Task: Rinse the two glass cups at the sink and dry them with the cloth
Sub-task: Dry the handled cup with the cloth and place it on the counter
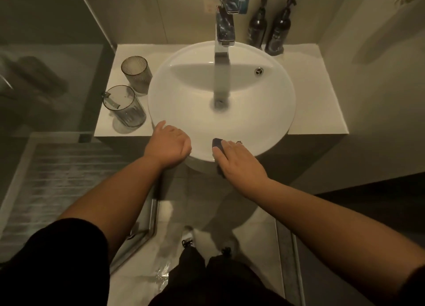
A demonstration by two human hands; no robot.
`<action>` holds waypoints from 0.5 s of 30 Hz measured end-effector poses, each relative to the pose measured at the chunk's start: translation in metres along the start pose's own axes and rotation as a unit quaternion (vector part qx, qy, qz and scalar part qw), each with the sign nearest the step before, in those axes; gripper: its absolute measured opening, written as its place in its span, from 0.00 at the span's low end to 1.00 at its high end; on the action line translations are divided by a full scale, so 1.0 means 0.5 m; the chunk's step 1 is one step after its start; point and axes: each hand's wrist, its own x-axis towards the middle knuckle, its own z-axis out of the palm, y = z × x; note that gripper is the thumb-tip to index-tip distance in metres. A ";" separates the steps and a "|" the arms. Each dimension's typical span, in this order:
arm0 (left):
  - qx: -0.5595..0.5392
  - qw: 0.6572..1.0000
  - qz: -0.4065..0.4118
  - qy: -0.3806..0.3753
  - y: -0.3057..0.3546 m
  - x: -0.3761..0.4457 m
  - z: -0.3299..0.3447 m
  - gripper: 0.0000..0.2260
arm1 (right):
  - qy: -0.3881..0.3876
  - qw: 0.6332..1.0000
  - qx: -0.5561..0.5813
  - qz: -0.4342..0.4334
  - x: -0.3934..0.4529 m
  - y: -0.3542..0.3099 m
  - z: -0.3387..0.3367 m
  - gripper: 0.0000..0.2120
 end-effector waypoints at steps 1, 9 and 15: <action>0.002 1.000 0.000 -0.004 0.000 0.000 -0.001 0.28 | 0.014 1.000 0.007 -0.012 0.000 0.004 0.000 0.30; -0.115 0.991 -0.026 0.061 0.010 -0.064 -0.006 0.28 | -0.056 0.972 0.218 0.065 0.007 0.023 -0.106 0.13; -0.285 0.924 -0.160 0.200 -0.102 -0.139 -0.011 0.21 | -0.095 0.880 0.448 0.129 0.069 0.036 -0.186 0.14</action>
